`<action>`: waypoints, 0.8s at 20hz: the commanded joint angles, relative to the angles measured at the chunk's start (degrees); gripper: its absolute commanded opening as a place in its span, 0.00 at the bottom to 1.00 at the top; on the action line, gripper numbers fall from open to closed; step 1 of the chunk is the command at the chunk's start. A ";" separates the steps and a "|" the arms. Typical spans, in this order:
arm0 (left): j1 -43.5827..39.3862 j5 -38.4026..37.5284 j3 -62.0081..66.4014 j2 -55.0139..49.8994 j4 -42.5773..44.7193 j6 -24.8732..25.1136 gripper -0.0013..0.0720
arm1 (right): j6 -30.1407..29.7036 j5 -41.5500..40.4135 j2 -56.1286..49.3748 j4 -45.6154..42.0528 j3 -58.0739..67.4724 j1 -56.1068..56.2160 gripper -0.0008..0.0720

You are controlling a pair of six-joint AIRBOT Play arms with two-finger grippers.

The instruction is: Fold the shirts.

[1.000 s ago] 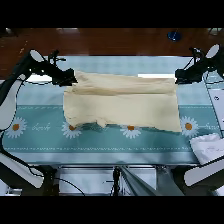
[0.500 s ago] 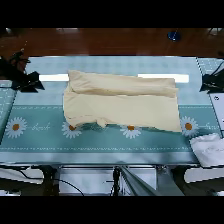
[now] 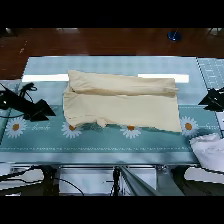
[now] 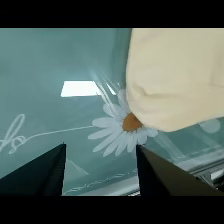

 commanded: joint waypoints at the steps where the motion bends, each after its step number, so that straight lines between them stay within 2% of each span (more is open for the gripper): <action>1: 0.92 4.00 -9.60 1.38 -9.92 6.97 0.77 | -1.79 -0.61 0.76 4.72 -1.77 -0.76 0.58; 3: 0.90 7.54 -11.56 1.36 -13.42 8.87 0.77 | -1.81 -0.50 0.79 5.09 -1.77 -0.76 0.58; 6: 0.81 10.97 -12.41 1.33 -14.27 9.07 0.77 | -1.84 -0.59 0.76 5.14 -1.77 -0.76 0.58; 12: -0.07 11.52 -12.41 0.07 -14.29 9.46 0.77 | -1.86 -0.52 0.79 5.14 -1.77 -0.76 0.57; 16: -4.66 13.44 -12.41 -2.38 -14.32 8.79 0.77 | -1.86 0.00 0.79 5.14 -1.77 -0.76 0.55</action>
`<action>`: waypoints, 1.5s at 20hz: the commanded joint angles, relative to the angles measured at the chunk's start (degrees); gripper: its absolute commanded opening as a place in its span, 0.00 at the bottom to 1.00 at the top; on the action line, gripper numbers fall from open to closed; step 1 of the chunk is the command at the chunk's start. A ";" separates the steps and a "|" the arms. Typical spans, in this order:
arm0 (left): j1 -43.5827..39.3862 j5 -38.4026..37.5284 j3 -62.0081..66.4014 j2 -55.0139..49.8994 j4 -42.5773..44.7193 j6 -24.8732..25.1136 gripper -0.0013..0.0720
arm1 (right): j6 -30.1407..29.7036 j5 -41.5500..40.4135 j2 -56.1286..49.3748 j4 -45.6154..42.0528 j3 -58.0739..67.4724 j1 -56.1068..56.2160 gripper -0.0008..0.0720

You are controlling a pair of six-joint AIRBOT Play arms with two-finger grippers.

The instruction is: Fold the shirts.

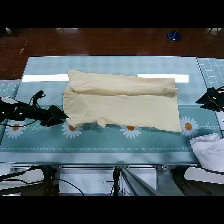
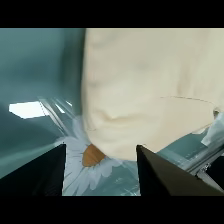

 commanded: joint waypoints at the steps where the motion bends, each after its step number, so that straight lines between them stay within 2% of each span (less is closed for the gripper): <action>1: -4.00 3.69 -0.11 -2.05 0.02 -0.61 0.77 | 0.02 0.68 0.04 0.09 -0.02 -0.02 0.55; 4: -8.00 5.64 -0.11 -4.00 -0.63 -1.07 0.74 | 0.00 0.15 1.20 -0.02 -0.02 -0.02 0.55; 5: -8.87 5.66 -0.11 -4.61 -0.63 -1.05 0.57 | 0.02 -0.11 1.73 -0.02 -0.02 -0.02 0.55; 6: -9.46 5.49 -0.11 -5.18 -0.61 -1.01 0.18 | 0.02 -0.31 2.19 -0.02 -0.02 -0.02 0.55; 7: -9.62 5.42 -0.11 -5.33 -0.63 -0.98 0.06 | 0.04 -0.33 2.60 -0.02 -0.02 -0.02 0.55; 10: -8.63 4.66 -0.09 -5.22 -0.61 -1.01 0.06 | 0.13 1.29 2.95 -0.22 -0.04 -0.02 0.55; 13: -6.32 3.34 -0.09 -5.18 -0.59 -0.98 0.06 | 0.59 4.17 2.95 -4.02 -1.81 -0.37 0.58; 15: -4.70 2.56 -0.09 -5.18 -0.61 -0.87 0.06 | -0.42 5.35 2.95 -0.63 -6.64 -1.81 0.70; 16: -4.02 2.34 -0.09 -5.18 -0.61 -0.76 0.06 | -1.62 5.29 2.95 1.49 -9.42 -2.25 0.73; 18: -3.15 2.03 -0.09 -5.18 -0.61 -0.72 0.06 | -3.87 4.22 2.95 3.32 -14.75 -2.43 0.73; 21: -3.10 1.86 -0.09 -5.18 -0.61 -0.31 0.06 | -4.63 0.68 2.95 1.33 -20.22 -2.43 0.73; 30: -3.10 1.88 -0.09 -5.20 -0.61 -0.11 0.06 | -4.66 -4.26 2.95 3.04 -25.73 -2.43 0.72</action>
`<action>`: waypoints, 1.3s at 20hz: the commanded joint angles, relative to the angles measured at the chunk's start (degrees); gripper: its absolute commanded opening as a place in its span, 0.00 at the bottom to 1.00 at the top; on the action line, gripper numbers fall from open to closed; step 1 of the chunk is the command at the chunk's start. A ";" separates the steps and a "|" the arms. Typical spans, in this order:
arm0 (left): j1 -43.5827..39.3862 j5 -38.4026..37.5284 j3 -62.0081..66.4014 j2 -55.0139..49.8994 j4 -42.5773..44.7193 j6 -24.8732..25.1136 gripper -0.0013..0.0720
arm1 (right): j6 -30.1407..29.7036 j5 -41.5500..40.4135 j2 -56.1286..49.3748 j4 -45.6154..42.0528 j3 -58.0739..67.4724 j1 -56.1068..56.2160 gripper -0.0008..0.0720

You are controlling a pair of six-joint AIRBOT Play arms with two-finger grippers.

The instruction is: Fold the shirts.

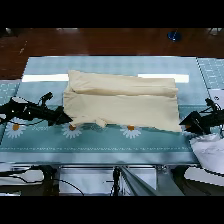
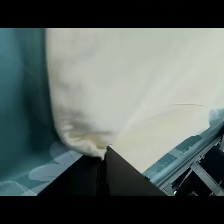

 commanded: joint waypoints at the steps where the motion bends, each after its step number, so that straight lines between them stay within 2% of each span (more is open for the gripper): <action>1: 0.04 -0.11 0.02 0.02 -0.04 0.04 0.06 | -0.07 -2.05 0.02 1.33 -2.29 0.00 0.71; 4: 0.04 -0.11 0.11 0.00 -0.04 0.04 0.06 | 0.70 -4.20 0.02 2.16 -5.09 0.00 0.71; 6: 0.04 -0.13 0.37 0.02 -0.22 0.02 0.06 | 1.33 -6.71 0.02 2.62 -7.45 0.35 0.59; 8: 0.04 -0.37 0.90 0.02 -0.26 0.02 0.06 | 1.31 -9.53 0.02 3.10 -8.90 1.66 0.38; 10: 0.04 -0.85 1.42 0.02 -0.31 0.00 0.06 | 1.33 -12.26 0.02 3.69 -8.90 3.76 0.09; 11: 0.04 -1.22 1.70 0.02 -0.31 0.02 0.06 | 1.31 -13.00 0.09 4.74 -8.83 4.66 0.04; 16: 0.09 -4.24 4.61 0.83 -2.16 0.02 0.06 | -2.45 -10.64 6.12 11.10 -5.66 5.46 0.03; 19: 0.09 -7.43 10.38 4.24 -6.29 -0.35 0.05 | -2.21 -9.60 13.49 12.02 0.90 5.46 0.03; 21: -0.17 -7.87 15.56 7.48 -8.04 -3.50 0.05 | -0.22 -10.47 17.20 14.80 6.38 5.46 0.03; 24: -1.27 -8.26 23.67 11.37 -9.66 -4.46 0.05 | -0.28 -11.04 18.34 22.45 13.97 5.68 0.03; 26: -1.95 -7.10 28.87 11.69 -9.66 -4.74 0.05 | -0.26 -13.99 18.34 22.58 17.33 7.45 0.03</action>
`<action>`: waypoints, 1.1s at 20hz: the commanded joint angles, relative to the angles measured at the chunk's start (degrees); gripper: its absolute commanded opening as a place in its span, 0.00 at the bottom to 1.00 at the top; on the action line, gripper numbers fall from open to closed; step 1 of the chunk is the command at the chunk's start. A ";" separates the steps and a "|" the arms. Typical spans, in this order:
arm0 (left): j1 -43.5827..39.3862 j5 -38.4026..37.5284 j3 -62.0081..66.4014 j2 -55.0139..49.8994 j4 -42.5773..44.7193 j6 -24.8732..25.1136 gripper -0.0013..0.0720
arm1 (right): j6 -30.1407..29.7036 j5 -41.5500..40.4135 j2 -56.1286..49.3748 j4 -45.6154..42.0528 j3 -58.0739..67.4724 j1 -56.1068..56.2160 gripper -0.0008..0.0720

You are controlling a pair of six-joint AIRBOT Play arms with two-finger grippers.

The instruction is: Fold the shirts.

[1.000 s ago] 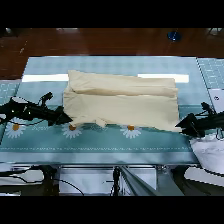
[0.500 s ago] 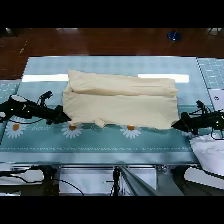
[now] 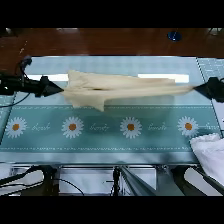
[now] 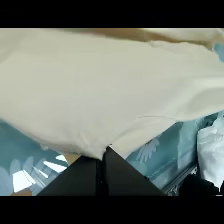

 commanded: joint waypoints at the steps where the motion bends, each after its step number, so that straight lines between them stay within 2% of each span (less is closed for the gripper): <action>1: -1.14 2.10 8.66 1.70 -1.64 -1.16 0.05 | 0.33 -4.94 1.22 3.67 6.58 2.89 0.03; 4: -2.67 7.91 11.21 -0.09 -1.70 -1.16 0.05 | 0.28 -11.08 -1.18 3.23 6.93 8.68 0.03; 9: -3.39 10.82 13.60 -8.44 -2.05 -1.11 0.06 | -0.09 -22.75 -10.34 2.86 6.93 13.20 0.03; 17: -3.52 10.95 23.52 -22.80 -2.10 -3.15 0.06 | 0.07 -26.82 -21.49 0.61 6.93 13.16 0.03; 22: -3.50 13.11 25.66 -26.71 -2.10 -3.28 0.06 | -0.17 -31.15 -24.63 0.76 6.93 13.22 0.03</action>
